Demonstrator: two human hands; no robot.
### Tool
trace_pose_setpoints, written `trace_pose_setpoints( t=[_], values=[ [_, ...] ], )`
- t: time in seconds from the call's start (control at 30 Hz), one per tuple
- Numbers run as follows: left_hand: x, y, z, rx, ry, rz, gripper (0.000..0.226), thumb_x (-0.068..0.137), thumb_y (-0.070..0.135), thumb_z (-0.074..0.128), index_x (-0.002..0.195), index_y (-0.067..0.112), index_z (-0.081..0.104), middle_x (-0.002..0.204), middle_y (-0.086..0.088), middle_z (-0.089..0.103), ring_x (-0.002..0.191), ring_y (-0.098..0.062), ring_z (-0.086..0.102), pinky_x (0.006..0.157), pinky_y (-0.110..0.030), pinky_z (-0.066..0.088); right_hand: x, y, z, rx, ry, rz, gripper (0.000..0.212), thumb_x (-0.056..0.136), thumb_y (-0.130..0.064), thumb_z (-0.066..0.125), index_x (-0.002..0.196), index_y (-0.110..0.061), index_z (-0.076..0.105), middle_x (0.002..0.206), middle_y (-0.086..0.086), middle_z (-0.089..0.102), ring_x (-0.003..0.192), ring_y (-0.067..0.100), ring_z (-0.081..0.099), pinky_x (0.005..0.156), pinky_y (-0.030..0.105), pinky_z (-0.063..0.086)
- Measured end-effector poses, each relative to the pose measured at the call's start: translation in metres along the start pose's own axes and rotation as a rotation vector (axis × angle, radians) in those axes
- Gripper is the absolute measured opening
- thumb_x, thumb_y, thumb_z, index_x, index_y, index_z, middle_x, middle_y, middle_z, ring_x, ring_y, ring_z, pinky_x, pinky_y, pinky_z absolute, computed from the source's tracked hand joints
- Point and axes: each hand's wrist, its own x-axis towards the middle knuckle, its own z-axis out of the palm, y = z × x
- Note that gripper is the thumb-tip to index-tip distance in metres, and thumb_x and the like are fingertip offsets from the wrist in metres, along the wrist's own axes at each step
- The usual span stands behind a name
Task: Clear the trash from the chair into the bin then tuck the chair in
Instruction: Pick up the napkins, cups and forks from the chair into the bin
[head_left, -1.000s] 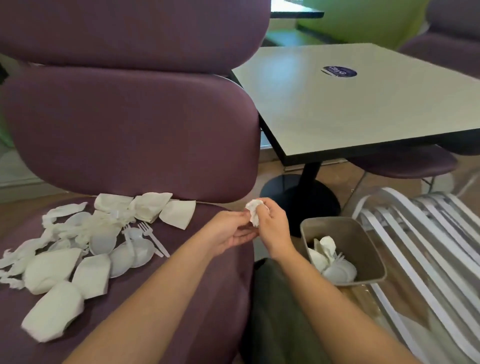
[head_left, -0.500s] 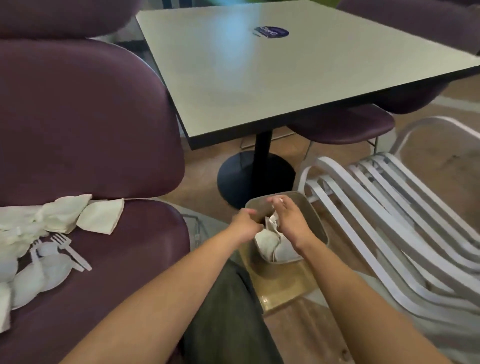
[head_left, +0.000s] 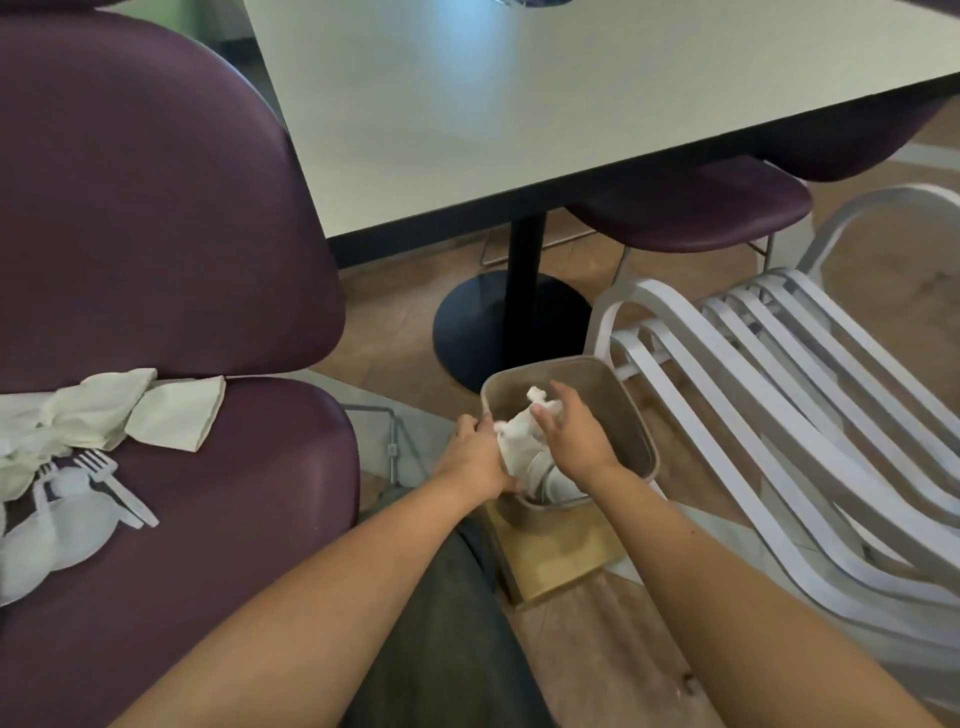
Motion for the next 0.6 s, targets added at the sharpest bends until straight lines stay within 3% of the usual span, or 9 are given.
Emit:
trace_pose_setpoints(
  t=[0.07,0.13,0.3,0.43,0.6],
  values=[
    [-0.001,-0.002,-0.007,-0.052,0.026,0.017,0.071,0.084,0.032,0.071,0.145,0.024,0.036,0.138,-0.005,0.042,0.122,-0.026,0.049,0.098,-0.037,0.046,0.001,0.002,0.004,-0.119,-0.050,0.028,0.051,0.102,-0.042,0.036,0.150,-0.026,0.028,0.158,0.001,0.028,0.143,0.026,0.030,0.115,0.050,0.030],
    [-0.005,-0.005,-0.016,-0.135,0.065,0.015,0.053,0.093,0.025,0.060,0.143,0.023,0.043,0.140,-0.004,0.048,0.123,-0.025,0.051,0.100,-0.036,0.044,0.000,-0.002,0.004,-0.153,-0.049,0.027,0.049,0.103,-0.036,0.038,0.149,-0.023,0.032,0.158,0.001,0.028,0.145,0.025,0.028,0.117,0.050,0.027],
    [-0.018,-0.027,-0.048,-0.325,0.140,-0.001,0.048,0.098,0.014,0.051,0.144,0.023,0.043,0.140,0.001,0.051,0.127,-0.018,0.049,0.108,-0.036,0.040,-0.012,-0.047,0.014,-0.143,-0.064,-0.086,0.041,0.101,-0.022,0.045,0.142,-0.015,0.046,0.142,0.007,0.051,0.130,0.025,0.047,0.108,0.036,0.037],
    [-0.039,-0.054,-0.080,-0.349,0.288,0.006,0.038,0.097,0.018,0.050,0.134,0.028,0.054,0.130,0.005,0.059,0.116,-0.014,0.056,0.100,-0.037,0.047,-0.027,-0.098,0.043,-0.145,-0.156,-0.225,0.041,0.100,-0.023,0.046,0.141,-0.018,0.047,0.142,0.004,0.052,0.128,0.022,0.050,0.102,0.034,0.040],
    [-0.076,-0.117,-0.123,-0.329,0.464,-0.071,0.031,0.091,0.018,0.052,0.117,0.031,0.064,0.117,0.008,0.066,0.106,-0.012,0.063,0.094,-0.034,0.050,-0.052,-0.154,0.097,-0.117,-0.243,-0.345,0.031,0.098,-0.023,0.051,0.127,-0.018,0.059,0.125,0.001,0.063,0.110,0.017,0.059,0.087,0.025,0.044]
  ],
)
